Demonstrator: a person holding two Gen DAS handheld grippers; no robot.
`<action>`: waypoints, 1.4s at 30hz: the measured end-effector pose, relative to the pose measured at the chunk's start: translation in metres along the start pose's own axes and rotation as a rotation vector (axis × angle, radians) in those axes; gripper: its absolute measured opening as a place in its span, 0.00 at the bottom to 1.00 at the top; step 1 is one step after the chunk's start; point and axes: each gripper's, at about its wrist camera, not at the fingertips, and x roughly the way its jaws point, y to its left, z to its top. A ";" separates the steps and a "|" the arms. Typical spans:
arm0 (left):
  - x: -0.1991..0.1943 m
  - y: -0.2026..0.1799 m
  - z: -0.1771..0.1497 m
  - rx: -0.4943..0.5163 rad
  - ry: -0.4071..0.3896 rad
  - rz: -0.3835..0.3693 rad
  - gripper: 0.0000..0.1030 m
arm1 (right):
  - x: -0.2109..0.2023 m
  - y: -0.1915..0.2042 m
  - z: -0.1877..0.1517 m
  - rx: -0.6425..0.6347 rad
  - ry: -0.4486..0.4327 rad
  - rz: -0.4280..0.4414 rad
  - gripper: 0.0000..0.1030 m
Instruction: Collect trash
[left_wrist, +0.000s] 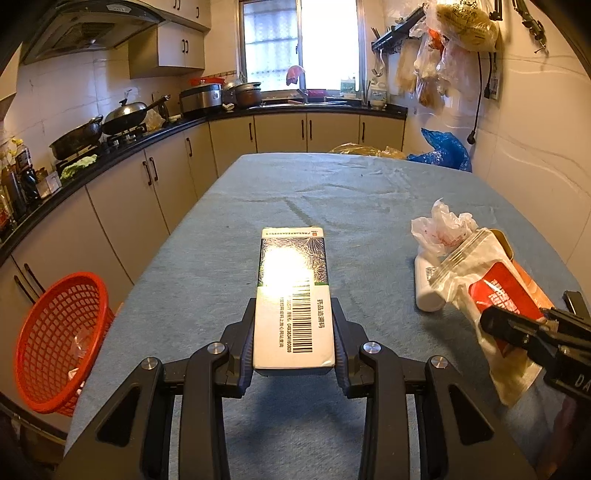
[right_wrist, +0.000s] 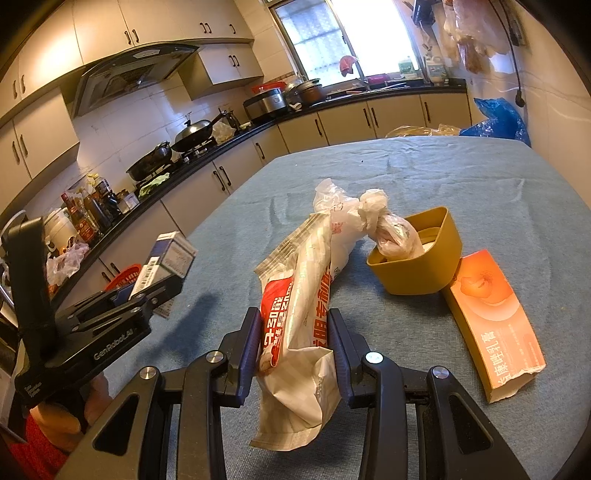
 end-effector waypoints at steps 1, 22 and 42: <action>-0.001 0.003 0.000 0.000 -0.001 0.005 0.32 | -0.001 0.001 -0.001 0.003 -0.004 -0.002 0.38; -0.033 0.074 -0.005 -0.132 -0.062 0.031 0.32 | 0.008 0.073 0.013 -0.014 0.054 0.107 0.38; -0.054 0.232 -0.039 -0.389 -0.068 0.189 0.32 | 0.088 0.205 0.027 -0.154 0.194 0.221 0.38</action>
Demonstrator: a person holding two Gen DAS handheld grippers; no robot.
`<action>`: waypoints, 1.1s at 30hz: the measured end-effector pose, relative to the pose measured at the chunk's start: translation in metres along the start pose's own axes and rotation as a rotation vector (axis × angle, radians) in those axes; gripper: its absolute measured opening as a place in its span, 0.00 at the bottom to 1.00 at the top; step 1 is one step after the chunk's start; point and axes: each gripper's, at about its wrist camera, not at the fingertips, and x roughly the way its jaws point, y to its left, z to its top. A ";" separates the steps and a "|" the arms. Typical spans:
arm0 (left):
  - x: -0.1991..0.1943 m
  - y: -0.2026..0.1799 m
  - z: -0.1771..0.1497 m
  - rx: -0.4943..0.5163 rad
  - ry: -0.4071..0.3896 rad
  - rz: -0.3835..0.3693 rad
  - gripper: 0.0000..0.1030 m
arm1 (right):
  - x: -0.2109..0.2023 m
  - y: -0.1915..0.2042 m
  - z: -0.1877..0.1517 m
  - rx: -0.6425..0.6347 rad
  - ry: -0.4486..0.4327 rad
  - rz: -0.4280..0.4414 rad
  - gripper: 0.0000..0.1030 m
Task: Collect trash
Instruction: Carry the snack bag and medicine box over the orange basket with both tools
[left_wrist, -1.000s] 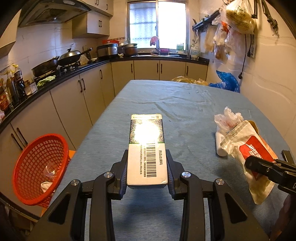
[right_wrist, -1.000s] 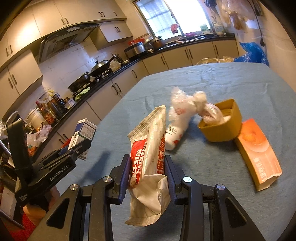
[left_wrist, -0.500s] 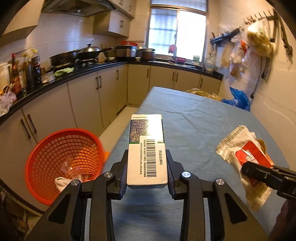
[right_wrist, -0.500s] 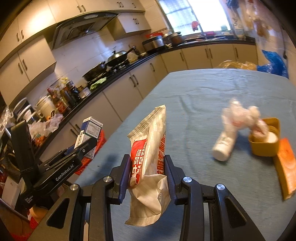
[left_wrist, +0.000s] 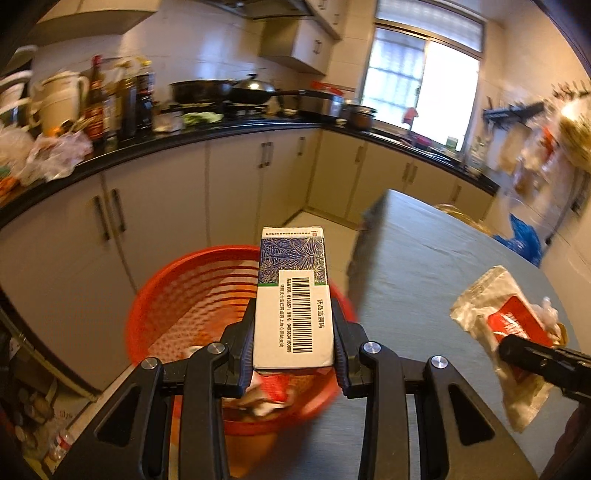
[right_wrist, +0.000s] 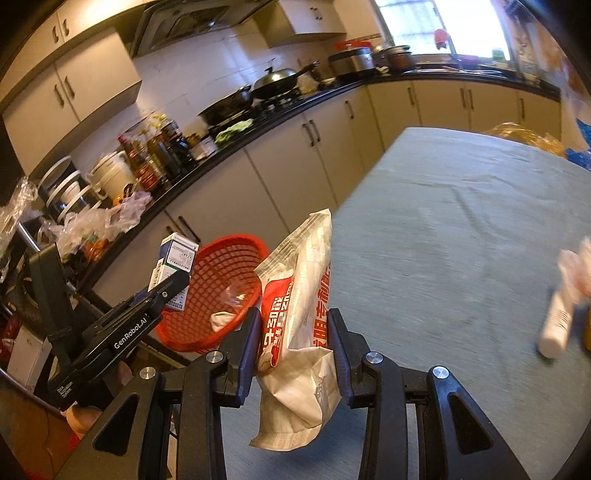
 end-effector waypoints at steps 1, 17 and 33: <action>0.001 0.008 0.000 -0.010 0.002 0.009 0.32 | 0.004 0.004 0.001 -0.005 0.004 0.004 0.38; 0.024 0.063 -0.010 -0.057 0.059 0.056 0.32 | 0.080 0.058 0.033 -0.057 0.086 0.046 0.38; 0.037 0.063 -0.013 -0.047 0.085 0.058 0.32 | 0.135 0.073 0.046 -0.054 0.148 0.063 0.39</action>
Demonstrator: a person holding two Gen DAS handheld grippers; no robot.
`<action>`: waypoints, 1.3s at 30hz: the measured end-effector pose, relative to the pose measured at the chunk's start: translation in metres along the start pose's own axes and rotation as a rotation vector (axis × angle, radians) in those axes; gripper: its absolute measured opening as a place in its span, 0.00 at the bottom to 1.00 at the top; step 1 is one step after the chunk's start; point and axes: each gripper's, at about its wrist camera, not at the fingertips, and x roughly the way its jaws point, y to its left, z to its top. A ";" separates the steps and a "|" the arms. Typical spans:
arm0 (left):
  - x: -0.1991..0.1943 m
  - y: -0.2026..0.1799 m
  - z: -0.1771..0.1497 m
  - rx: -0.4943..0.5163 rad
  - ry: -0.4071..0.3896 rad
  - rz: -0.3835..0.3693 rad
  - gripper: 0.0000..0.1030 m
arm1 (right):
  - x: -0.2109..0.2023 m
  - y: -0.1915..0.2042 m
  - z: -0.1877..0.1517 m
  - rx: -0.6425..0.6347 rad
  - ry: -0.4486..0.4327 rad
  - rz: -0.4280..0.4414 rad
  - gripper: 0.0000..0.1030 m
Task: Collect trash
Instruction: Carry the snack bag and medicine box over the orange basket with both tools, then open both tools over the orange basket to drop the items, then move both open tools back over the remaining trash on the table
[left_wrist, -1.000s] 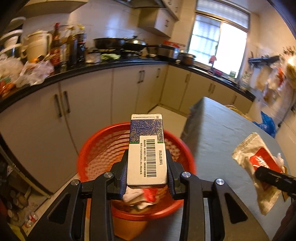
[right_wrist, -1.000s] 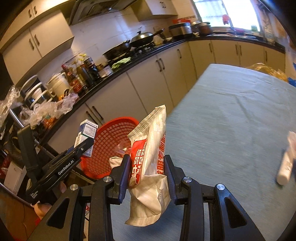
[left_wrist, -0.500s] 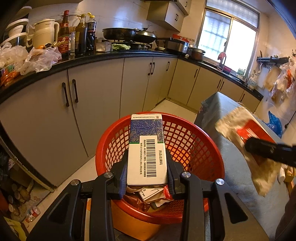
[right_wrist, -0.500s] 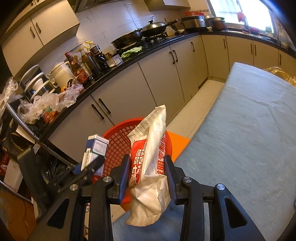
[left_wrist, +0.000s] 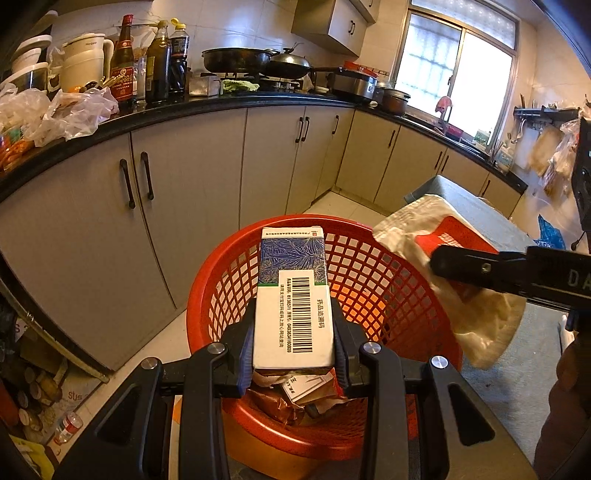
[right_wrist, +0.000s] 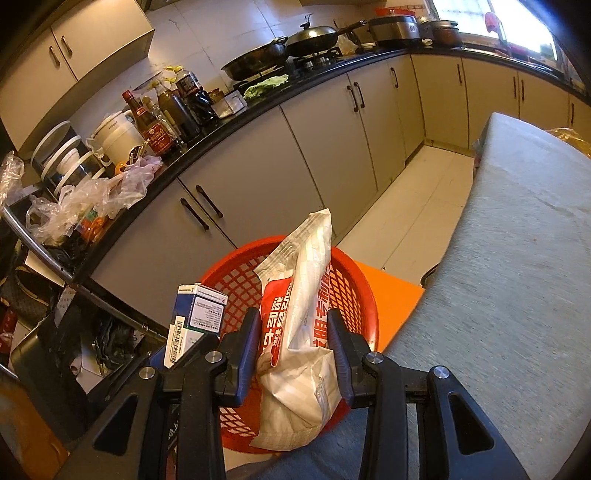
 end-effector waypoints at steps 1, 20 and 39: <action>0.001 0.000 0.000 0.000 0.000 0.000 0.32 | 0.002 0.000 0.001 -0.002 0.002 -0.002 0.39; -0.008 -0.010 0.001 0.013 -0.031 -0.024 0.56 | -0.018 -0.010 -0.002 0.036 -0.050 0.021 0.44; -0.027 -0.094 -0.007 0.168 -0.036 -0.103 0.59 | -0.107 -0.077 -0.046 0.172 -0.163 0.004 0.45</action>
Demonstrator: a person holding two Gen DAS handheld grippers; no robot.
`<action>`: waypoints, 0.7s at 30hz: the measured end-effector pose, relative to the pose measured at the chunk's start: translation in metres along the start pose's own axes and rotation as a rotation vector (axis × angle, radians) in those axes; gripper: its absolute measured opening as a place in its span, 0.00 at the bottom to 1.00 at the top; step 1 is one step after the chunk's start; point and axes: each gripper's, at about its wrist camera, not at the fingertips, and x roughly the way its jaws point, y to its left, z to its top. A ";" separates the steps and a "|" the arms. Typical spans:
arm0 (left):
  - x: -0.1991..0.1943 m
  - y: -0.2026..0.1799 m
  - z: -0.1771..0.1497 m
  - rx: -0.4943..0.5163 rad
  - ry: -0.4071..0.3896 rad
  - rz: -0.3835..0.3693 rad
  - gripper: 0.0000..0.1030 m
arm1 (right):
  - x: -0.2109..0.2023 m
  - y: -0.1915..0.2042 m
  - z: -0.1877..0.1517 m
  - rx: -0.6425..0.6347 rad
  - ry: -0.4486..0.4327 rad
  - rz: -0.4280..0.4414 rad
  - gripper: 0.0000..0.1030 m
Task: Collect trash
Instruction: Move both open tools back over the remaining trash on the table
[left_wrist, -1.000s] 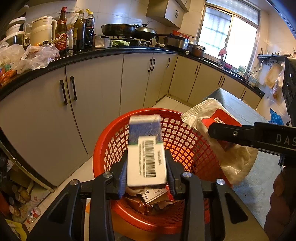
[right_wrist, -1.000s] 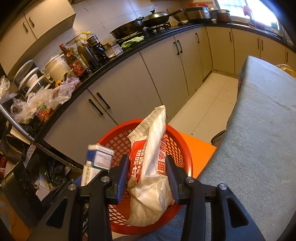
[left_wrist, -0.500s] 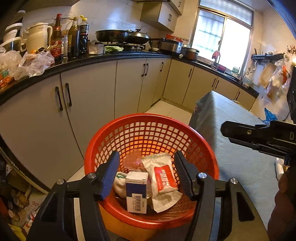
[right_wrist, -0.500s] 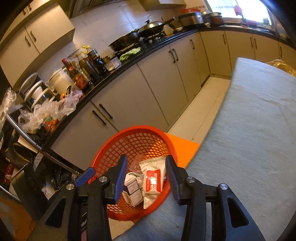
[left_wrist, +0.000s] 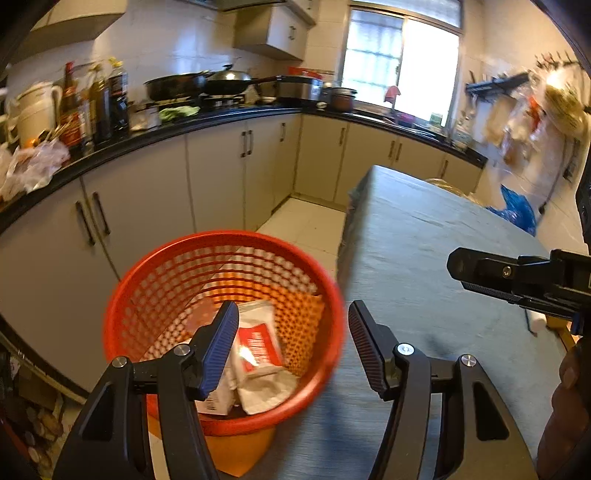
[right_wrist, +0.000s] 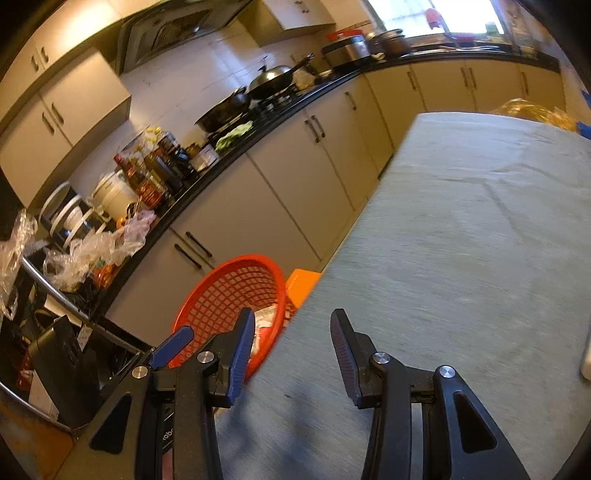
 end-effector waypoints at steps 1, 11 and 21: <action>-0.001 -0.008 -0.001 0.014 0.001 -0.006 0.59 | -0.005 -0.004 -0.001 0.008 -0.007 -0.002 0.45; -0.004 -0.084 -0.007 0.144 0.030 -0.084 0.60 | -0.091 -0.074 -0.009 0.082 -0.118 -0.099 0.45; -0.001 -0.159 -0.018 0.271 0.075 -0.163 0.60 | -0.188 -0.178 -0.018 0.266 -0.275 -0.350 0.47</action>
